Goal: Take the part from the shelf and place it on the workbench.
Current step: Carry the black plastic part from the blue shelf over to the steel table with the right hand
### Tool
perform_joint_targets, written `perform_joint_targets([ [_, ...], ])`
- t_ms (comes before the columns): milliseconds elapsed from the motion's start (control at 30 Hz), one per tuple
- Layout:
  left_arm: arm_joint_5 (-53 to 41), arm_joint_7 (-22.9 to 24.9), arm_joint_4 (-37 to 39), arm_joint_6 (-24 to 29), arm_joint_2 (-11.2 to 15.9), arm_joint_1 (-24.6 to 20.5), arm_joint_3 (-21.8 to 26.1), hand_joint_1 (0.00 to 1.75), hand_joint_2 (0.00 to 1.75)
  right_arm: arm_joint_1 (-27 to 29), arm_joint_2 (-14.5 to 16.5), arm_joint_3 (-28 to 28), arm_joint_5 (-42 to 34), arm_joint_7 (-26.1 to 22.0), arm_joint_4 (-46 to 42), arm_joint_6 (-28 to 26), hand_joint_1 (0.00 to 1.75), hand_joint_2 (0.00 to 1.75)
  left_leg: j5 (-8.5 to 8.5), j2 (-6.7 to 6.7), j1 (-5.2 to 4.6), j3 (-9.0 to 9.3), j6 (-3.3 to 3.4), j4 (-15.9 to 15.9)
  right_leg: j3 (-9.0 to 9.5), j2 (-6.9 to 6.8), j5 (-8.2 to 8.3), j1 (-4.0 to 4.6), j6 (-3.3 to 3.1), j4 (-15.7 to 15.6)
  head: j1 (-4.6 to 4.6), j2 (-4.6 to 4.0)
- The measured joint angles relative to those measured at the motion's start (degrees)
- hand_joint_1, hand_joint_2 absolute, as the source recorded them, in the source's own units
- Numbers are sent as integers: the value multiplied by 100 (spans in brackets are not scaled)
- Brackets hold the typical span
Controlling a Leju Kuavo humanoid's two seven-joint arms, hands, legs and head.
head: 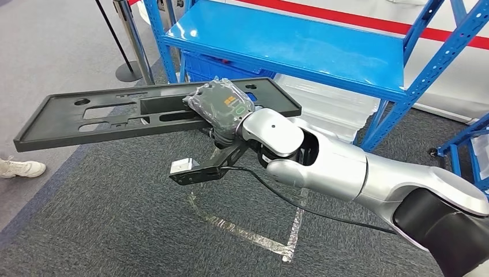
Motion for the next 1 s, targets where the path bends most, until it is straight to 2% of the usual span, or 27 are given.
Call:
perform_joint_targets([
  [33,-1,0,1,0,2,1,-2,0,175,10,-3,0,-1,-3,3,1,175,175,8,-75,16,-17,-16,15,82,13,134,-27,19,-154,4,1],
  [67,-2,0,1,1,5,3,-4,0,175,11,-5,0,-1,-3,5,1,175,175,10,-151,33,-35,-41,39,254,72,331,-61,38,-492,9,1],
  [100,-3,0,1,5,10,3,-5,0,175,6,-9,0,-1,-2,9,1,175,175,9,-219,47,-62,-73,64,441,210,478,-99,55,-867,13,1],
  [133,-1,2,1,11,17,0,-7,0,175,0,-11,0,-1,-1,12,1,175,175,11,-285,51,-102,-116,98,598,346,575,-126,65,-1197,13,1],
  [167,1,3,1,21,26,-4,-10,0,175,-5,-10,0,-1,0,15,4,175,175,28,-347,54,-145,-164,112,685,452,611,-141,65,-1394,8,1],
  [200,3,6,1,30,33,-4,-15,0,175,-8,-9,0,1,4,20,8,175,175,55,-409,60,-188,-215,108,707,498,594,-136,53,-1463,8,1],
  [233,7,12,2,38,40,4,-25,0,175,-11,-7,0,7,16,25,17,175,175,89,-476,67,-222,-266,95,706,444,609,-127,27,-1489,5,1],
  [267,13,17,3,40,46,19,-39,0,175,-20,-6,0,16,36,32,31,175,175,108,-480,80,-252,-306,82,701,367,631,-131,-8,-1497,5,1],
  [300,21,21,4,37,49,36,-54,0,175,-37,-5,0,28,64,40,48,175,175,77,-385,74,-292,-338,128,704,296,652,-133,-45,-1516,-4,1],
  [333,33,24,5,28,52,45,-66,0,175,-71,-5,0,40,96,50,72,175,175,-23,-234,63,-371,-361,289,710,215,671,-138,-85,-1538,-25,1],
  [400,49,25,5,-8,49,43,-76,0,175,-156,-4,0,52,136,73,133,175,175,-368,93,39,-646,-380,929,715,67,686,-108,-134,-1556,-61,0],
  [433,39,31,5,-33,48,37,-81,0,175,-194,-5,0,52,143,85,166,175,175,-525,155,40,-804,-384,1305,715,-14,685,-87,-149,-1556,-68,0],
  [467,12,41,5,-56,44,33,-87,0,175,-223,-5,0,48,145,98,197,175,175,-598,177,40,-904,-382,1557,716,-90,682,-69,-155,-1555,-69,0],
  [500,-19,55,5,-73,40,27,-95,0,175,-250,-5,0,33,146,112,222,175,175,-572,189,39,-912,-373,1617,718,-168,677,-53,-161,-1554,-71,-1],
  [533,-56,68,5,-84,36,21,-102,0,175,-284,-5,0,13,144,126,242,175,175,-453,210,36,-809,-355,1456,723,-243,671,-41,-165,-1552,-70,0],
  [567,-84,73,5,-89,33,14,-107,0,175,-329,-5,0,-14,143,140,256,175,175,-281,274,25,-617,-327,1120,729,-310,662,-30,-163,-1549,-71,0],
  [633,-119,52,5,-85,30,-27,-113,0,175,-443,-13,0,-56,147,167,264,175,175,-70,499,-45,-236,-252,432,734,-430,641,9,-139,-1540,-69,0],
  [667,-126,22,5,-79,27,-56,-116,0,175,-499,-22,0,-66,161,179,267,175,175,-40,571,-80,-145,-213,239,735,-490,635,32,-121,-1540,-69,0],
  [700,-129,-10,5,-69,25,-85,-120,0,175,-544,-32,0,-70,183,193,276,175,175,-55,583,-109,-122,-178,164,738,-553,633,52,-102,-1549,-69,0],
  [733,-127,-47,5,-57,24,-111,-123,0,175,-582,-45,0,-72,213,207,293,175,175,-43,518,-114,-131,-139,131,750,-619,630,65,-80,-1558,-69,1],
  [767,-117,-80,5,-48,20,-126,-126,0,175,-615,-63,0,-76,252,219,316,175,175,-24,457,-100,-130,-103,109,754,-615,605,60,-52,-1551,-69,0],
  [833,-90,-116,5,-37,10,-155,-127,0,175,-701,-119,0,-90,372,239,365,175,175,19,349,-71,-120,-25,54,659,-385,412,38,-10,-1310,-65,0],
  [900,-60,-84,5,-35,4,-169,-127,0,175,-794,-217,-1,-103,525,249,404,175,175,46,236,-60,-130,27,35,341,-85,51,21,5,-612,-60,1],
  [933,-45,-53,5,-34,4,-164,-127,0,175,-824,-275,-1,-112,586,255,421,175,175,51,169,-60,-138,40,37,163,-26,-93,21,8,-232,-55,1],
  [967,-31,-25,5,-33,4,-148,-127,0,175,-845,-340,-2,-126,631,264,435,175,175,53,92,-61,-141,43,41,33,-2,-145,20,12,25,-55,1],
  [1000,-19,-9,5,-31,4,-126,-127,0,175,-863,-397,-2,-140,659,274,445,175,175,53,11,-60,-141,44,48,5,6,-71,18,10,55,-54,1],
])
